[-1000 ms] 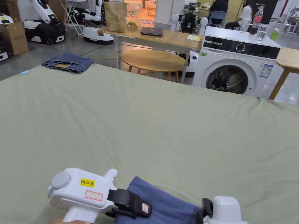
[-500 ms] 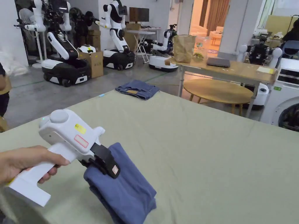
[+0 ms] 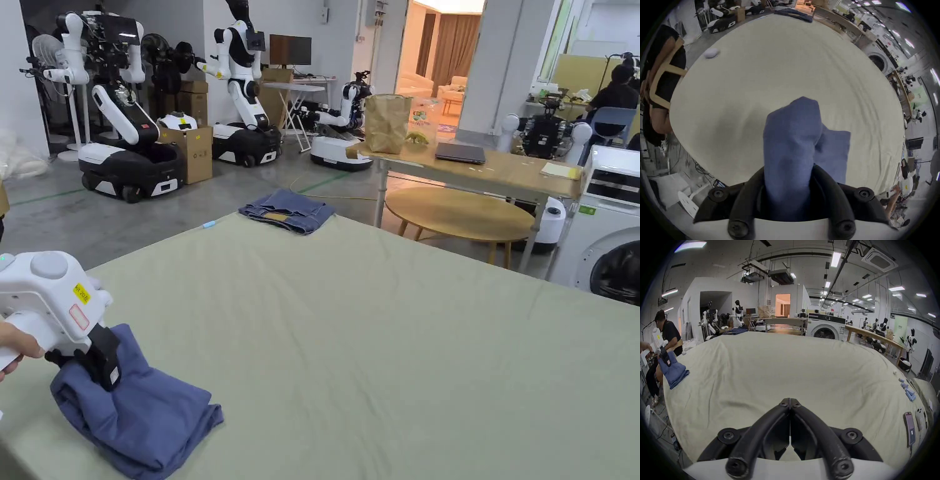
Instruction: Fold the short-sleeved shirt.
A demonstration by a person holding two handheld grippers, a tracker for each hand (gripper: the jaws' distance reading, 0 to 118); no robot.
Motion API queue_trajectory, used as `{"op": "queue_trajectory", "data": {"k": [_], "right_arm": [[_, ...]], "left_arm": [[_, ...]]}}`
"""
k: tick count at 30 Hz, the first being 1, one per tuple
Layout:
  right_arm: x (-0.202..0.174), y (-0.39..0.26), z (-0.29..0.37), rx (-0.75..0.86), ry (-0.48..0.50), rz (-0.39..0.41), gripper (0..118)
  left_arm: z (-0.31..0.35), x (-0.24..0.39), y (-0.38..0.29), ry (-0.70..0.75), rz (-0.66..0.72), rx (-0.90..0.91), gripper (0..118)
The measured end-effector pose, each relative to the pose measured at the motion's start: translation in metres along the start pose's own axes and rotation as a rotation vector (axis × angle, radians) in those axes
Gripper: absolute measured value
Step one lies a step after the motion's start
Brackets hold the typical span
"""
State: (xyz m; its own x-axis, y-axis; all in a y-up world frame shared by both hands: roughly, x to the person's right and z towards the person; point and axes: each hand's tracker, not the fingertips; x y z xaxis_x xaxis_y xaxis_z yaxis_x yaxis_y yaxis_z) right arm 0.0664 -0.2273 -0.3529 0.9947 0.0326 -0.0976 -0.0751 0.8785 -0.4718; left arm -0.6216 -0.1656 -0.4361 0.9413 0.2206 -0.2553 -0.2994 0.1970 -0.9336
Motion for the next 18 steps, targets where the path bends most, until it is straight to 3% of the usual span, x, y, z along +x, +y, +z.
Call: {"op": "queue_trajectory", "data": {"k": [2, 3, 4, 7, 15, 18], "right_arm": [[-0.001, 0.001, -0.001, -0.007, -0.001, 0.003, 0], [-0.003, 0.001, -0.001, -0.011, 0.002, 0.006, 0], [-0.004, 0.001, -0.002, -0.013, 0.003, 0.010, 0], [-0.009, 0.002, -0.001, -0.014, 0.010, 0.022, 0], [-0.018, 0.006, -0.002, 0.001, 0.036, 0.034, 0], [-0.018, 0.006, -0.002, 0.006, 0.040, 0.020, 0]], "left_arm": [[-0.006, 0.001, -0.003, 0.021, -0.001, -0.001, 18], [-0.006, -0.003, -0.002, 0.024, 0.003, 0.003, 28], [-0.007, -0.003, -0.001, 0.017, 0.005, -0.005, 46], [0.005, -0.002, 0.000, 0.111, -0.054, 0.015, 56], [0.056, -0.002, 0.002, 0.214, -0.080, 0.237, 57], [0.055, 0.018, -0.009, 0.143, -0.125, 0.298, 57]]}}
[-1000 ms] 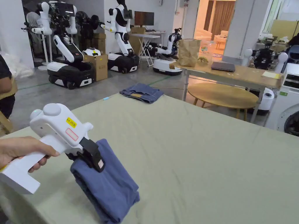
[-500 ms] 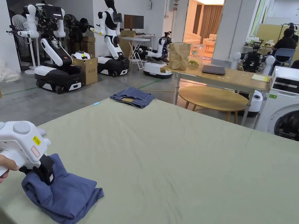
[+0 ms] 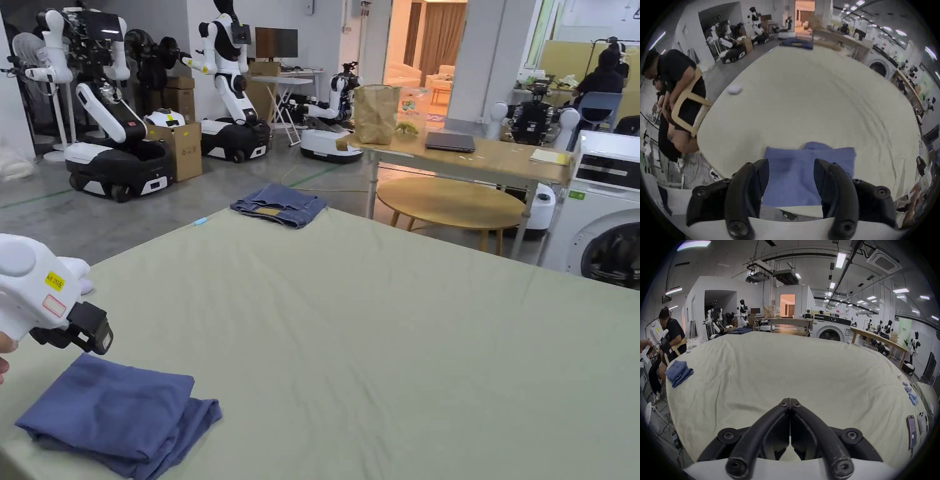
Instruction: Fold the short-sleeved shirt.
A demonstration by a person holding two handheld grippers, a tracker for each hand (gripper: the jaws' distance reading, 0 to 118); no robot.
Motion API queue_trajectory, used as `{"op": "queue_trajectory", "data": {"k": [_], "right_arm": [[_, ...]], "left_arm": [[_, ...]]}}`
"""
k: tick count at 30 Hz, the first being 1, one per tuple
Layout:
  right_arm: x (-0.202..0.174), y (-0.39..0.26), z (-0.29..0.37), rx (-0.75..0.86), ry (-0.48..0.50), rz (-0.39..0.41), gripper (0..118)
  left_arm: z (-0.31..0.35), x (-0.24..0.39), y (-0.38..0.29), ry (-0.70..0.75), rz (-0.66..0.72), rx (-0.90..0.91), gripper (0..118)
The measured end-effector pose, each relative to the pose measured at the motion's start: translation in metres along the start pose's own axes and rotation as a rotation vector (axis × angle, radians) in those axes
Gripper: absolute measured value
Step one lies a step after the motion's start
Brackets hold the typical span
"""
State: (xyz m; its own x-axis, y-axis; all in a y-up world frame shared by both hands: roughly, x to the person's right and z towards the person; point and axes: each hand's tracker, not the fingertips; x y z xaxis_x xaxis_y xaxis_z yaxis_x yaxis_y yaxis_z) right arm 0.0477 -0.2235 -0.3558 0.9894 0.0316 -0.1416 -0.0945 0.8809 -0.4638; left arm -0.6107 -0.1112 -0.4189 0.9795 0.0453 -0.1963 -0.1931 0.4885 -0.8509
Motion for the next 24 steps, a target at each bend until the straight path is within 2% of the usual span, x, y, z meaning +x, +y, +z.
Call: {"op": "queue_trajectory", "data": {"k": [3, 11, 17, 22, 24], "right_arm": [[0.001, 0.001, -0.001, 0.005, -0.001, -0.017, 0], [0.018, 0.011, 0.003, 0.039, -0.032, -0.047, 0], [0.039, 0.027, 0.005, 0.083, -0.076, -0.078, 0], [0.055, 0.045, 0.009, 0.143, -0.119, -0.108, 0], [0.060, 0.052, 0.012, 0.175, -0.135, -0.116, 0]], "left_arm": [[-0.006, 0.033, -0.016, -0.048, -0.045, 0.066, 57], [-0.020, 0.156, -0.075, -0.275, -0.053, 0.312, 57], [-0.017, 0.262, -0.106, -0.254, -0.135, 0.560, 57], [-0.012, 0.334, -0.114, -0.240, -0.182, 0.690, 56], [-0.005, 0.358, -0.119, -0.232, -0.189, 0.759, 47]]}}
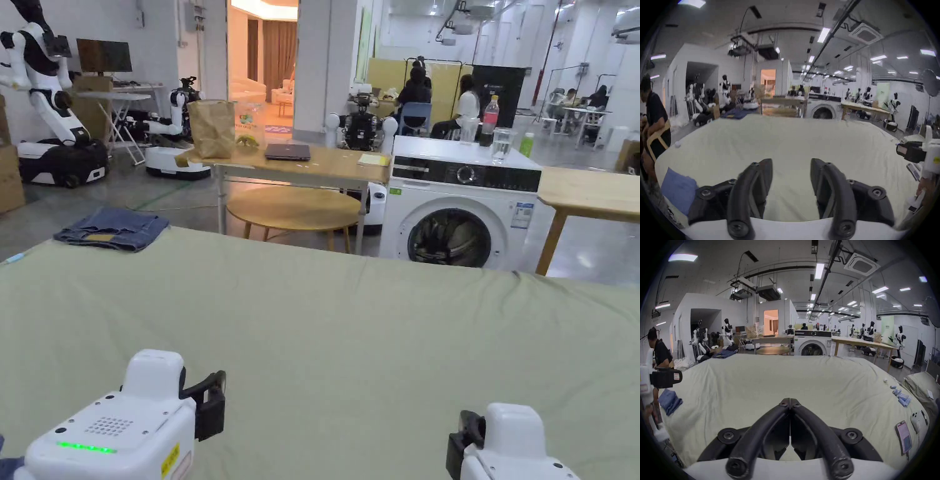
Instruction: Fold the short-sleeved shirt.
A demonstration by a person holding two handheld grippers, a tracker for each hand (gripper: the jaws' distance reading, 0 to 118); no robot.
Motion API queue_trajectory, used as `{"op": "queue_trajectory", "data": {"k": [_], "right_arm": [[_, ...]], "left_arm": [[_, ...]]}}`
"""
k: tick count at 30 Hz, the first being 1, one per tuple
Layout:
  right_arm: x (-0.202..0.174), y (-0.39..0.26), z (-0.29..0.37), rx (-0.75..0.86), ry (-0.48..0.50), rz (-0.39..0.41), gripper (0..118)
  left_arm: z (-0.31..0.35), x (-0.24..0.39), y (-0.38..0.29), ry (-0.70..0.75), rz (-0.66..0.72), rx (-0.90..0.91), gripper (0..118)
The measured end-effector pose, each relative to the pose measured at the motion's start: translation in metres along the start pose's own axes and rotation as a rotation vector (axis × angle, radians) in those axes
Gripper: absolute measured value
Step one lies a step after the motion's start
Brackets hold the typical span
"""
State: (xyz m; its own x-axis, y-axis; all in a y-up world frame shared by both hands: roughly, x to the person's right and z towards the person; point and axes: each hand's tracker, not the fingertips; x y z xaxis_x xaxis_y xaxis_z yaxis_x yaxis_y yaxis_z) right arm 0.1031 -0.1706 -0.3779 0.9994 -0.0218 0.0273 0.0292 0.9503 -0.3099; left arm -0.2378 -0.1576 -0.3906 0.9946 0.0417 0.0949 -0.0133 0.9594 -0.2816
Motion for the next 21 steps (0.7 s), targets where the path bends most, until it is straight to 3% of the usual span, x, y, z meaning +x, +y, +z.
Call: {"op": "queue_trajectory", "data": {"k": [4, 7, 21], "right_arm": [[0.007, 0.008, 0.005, 0.063, -0.026, -0.012, 0], [0.011, 0.010, 0.007, 0.091, -0.038, -0.040, 0], [0.002, 0.001, 0.014, 0.150, -0.055, -0.036, 0]], "left_arm": [[0.001, 0.038, 0.003, 0.034, -0.039, 0.098, 11], [0.002, 0.051, 0.004, 0.082, -0.006, 0.144, 1], [0.005, 0.059, -0.012, 0.064, -0.015, 0.150, 0]]}}
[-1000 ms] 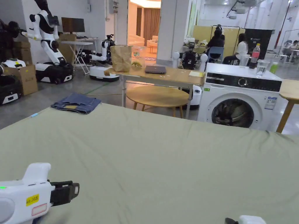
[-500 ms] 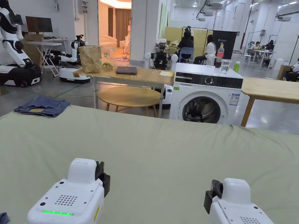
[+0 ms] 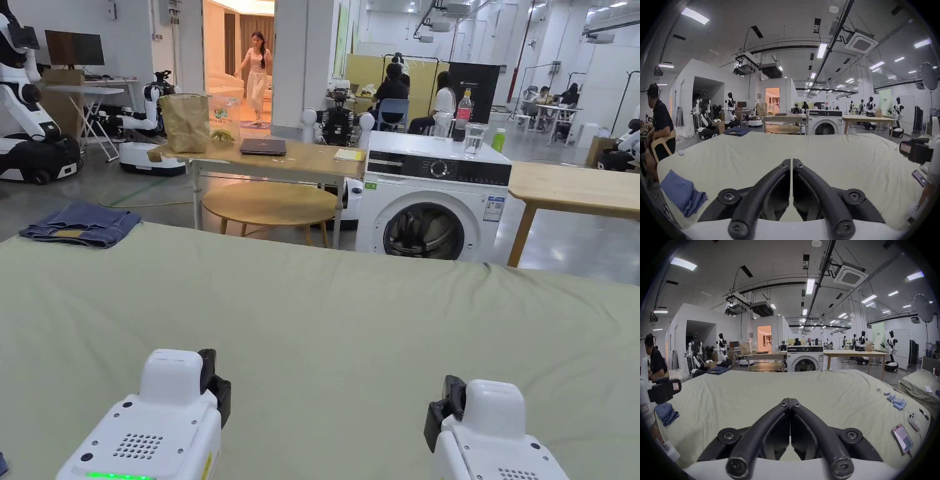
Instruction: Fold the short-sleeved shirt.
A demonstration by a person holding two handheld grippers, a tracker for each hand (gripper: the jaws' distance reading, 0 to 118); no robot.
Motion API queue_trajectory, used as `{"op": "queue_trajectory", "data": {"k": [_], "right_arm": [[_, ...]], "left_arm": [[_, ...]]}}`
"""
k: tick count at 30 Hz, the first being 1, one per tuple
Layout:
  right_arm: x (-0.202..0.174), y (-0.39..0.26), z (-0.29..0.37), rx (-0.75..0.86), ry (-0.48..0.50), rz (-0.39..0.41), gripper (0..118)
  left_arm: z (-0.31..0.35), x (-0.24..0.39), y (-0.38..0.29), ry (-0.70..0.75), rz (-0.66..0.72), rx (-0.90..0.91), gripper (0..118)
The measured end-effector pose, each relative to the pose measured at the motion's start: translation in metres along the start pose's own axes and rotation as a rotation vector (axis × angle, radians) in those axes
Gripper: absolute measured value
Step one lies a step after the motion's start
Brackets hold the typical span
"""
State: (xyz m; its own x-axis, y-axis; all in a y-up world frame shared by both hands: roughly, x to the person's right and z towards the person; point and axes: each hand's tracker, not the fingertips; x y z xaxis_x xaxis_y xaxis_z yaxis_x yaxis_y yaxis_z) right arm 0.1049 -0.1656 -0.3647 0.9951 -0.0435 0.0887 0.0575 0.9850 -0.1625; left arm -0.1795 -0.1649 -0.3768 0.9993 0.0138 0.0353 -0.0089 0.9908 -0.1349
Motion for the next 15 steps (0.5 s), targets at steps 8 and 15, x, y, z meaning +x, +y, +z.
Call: {"op": "queue_trajectory", "data": {"k": [8, 15], "right_arm": [[-0.0005, -0.0041, 0.0021, -0.005, -0.005, -0.002, 0], [0.0015, -0.0025, 0.0007, -0.007, -0.017, 0.004, 0]], "left_arm": [[0.0021, -0.0056, -0.0051, 0.015, 0.001, -0.014, 0], [0.0034, -0.0059, 0.0005, 0.015, -0.004, -0.003, 0]]}}
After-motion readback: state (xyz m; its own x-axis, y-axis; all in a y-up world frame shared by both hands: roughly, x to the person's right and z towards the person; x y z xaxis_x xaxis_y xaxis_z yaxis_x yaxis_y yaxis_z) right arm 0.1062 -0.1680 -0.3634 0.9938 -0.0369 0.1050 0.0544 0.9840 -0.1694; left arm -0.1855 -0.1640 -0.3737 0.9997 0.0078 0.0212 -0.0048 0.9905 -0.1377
